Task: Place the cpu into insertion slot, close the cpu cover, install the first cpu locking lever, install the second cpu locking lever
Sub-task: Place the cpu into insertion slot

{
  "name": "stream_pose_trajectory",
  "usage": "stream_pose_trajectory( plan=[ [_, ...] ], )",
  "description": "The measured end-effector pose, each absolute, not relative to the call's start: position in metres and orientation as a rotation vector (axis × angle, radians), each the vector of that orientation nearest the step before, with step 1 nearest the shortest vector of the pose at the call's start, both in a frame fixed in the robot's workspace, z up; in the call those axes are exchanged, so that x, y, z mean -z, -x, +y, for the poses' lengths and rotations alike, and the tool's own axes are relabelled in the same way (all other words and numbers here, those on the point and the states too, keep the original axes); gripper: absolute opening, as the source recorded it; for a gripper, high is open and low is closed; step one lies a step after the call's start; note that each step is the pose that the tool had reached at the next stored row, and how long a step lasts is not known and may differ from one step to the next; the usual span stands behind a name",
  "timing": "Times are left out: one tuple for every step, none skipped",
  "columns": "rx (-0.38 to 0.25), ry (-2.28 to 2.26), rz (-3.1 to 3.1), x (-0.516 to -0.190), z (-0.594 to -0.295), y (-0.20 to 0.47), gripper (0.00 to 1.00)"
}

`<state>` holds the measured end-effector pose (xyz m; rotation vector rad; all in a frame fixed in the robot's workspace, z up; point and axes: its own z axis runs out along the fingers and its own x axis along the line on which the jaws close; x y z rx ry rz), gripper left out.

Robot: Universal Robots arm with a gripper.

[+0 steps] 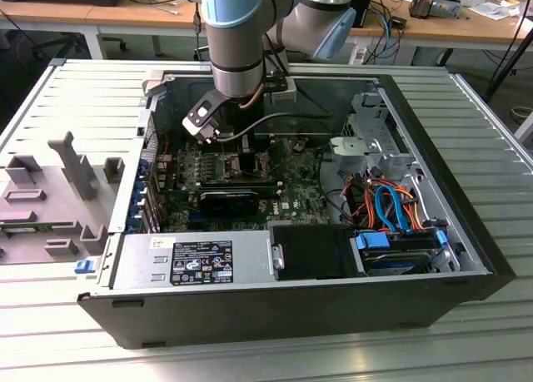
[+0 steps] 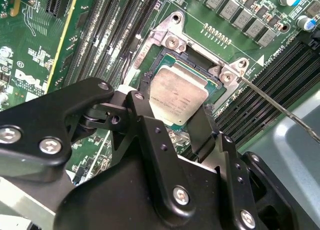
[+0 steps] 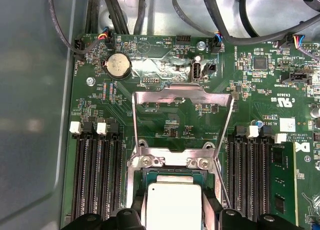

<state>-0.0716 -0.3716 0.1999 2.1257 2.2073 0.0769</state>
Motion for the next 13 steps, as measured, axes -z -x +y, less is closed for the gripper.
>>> stream_pose_trajectory(
  plan=[
    [-0.077, -2.126, 2.207, -0.1999, -0.3717, 0.0716, 0.54],
    [-0.077, -2.126, 2.207, -0.1999, -0.3717, 0.0716, 0.54],
    [-0.078, -2.126, 2.208, -0.1999, -0.3717, 0.0716, 0.54],
    [-0.078, -2.126, 2.208, -0.1999, -0.3716, 0.0716, 0.54],
    [-0.078, -2.126, 2.208, -0.1999, -0.3716, 0.0716, 0.54],
    [-0.078, -2.126, 2.208, -0.1999, -0.3716, 0.0716, 0.54],
    [-0.078, -2.126, 2.208, -0.1999, -0.3716, 0.0716, 0.54],
    [-0.078, -2.126, 2.208, -0.1999, -0.3716, 0.0716, 0.54],
    [-0.078, -2.126, 2.208, -0.1999, -0.3716, 0.0716, 0.54],
    [-0.078, -2.126, 2.208, -0.1999, -0.3716, 0.0716, 0.54],
    [-0.078, -2.126, 2.208, -0.1999, -0.3716, 0.0716, 0.54],
    [-0.078, -2.126, 2.208, -0.1999, -0.3717, 0.0716, 0.54],
    [-0.079, -2.126, 2.208, -0.1999, -0.3717, 0.0716, 0.55]
  ],
)
